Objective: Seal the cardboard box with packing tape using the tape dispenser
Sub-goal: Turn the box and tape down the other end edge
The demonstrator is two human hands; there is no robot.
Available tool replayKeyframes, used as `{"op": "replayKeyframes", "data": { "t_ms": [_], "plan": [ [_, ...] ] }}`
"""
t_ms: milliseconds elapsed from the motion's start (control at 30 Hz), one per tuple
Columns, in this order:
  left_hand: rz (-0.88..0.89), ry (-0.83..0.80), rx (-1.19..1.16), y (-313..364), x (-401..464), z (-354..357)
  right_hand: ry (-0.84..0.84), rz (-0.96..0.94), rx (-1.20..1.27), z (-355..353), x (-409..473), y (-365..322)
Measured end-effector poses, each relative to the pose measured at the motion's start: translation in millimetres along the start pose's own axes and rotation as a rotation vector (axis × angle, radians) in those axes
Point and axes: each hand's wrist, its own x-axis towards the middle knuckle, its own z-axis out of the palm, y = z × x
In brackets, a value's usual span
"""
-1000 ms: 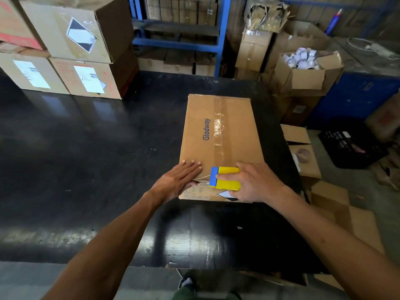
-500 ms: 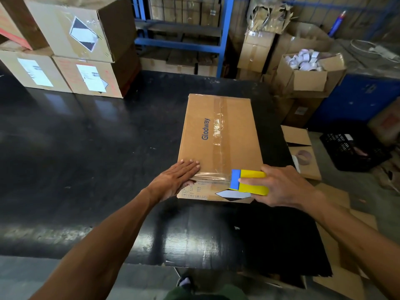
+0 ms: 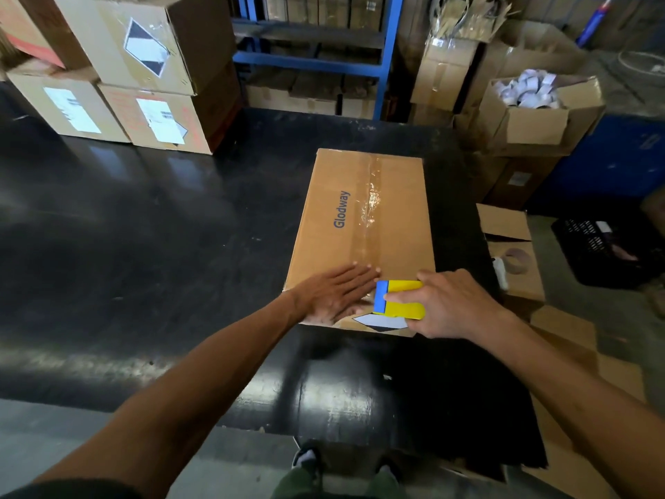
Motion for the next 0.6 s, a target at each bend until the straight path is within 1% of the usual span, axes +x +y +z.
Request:
{"op": "replayKeyframes", "data": {
  "t_ms": [67,133,167,267,333,467,600],
  "plan": [
    [-0.025,-0.027,-0.002,3.5,1.7,11.3,0.002,-0.007,0.010,1.6,1.2,0.1],
    [-0.041,-0.015,-0.014,2.3,1.2,14.6,0.022,-0.009,0.020,4.3,1.1,0.2],
    [-0.035,-0.015,-0.035,1.3,1.6,12.8,0.029,-0.014,0.022,5.2,1.0,0.2],
    [-0.041,-0.085,-0.141,-0.4,4.0,4.4,0.053,-0.019,0.002,7.3,-0.7,-1.3],
    [-0.069,-0.060,-0.174,-0.8,5.3,4.3,0.053,-0.021,0.003,7.1,-0.6,-1.3],
    [-0.093,0.007,-0.117,2.9,4.7,7.9,0.037,-0.016,0.017,6.2,-0.3,-0.9],
    [-0.103,-0.007,-0.123,3.7,4.8,7.4,0.049,-0.018,0.012,8.2,-4.4,1.5]
  ]
}}
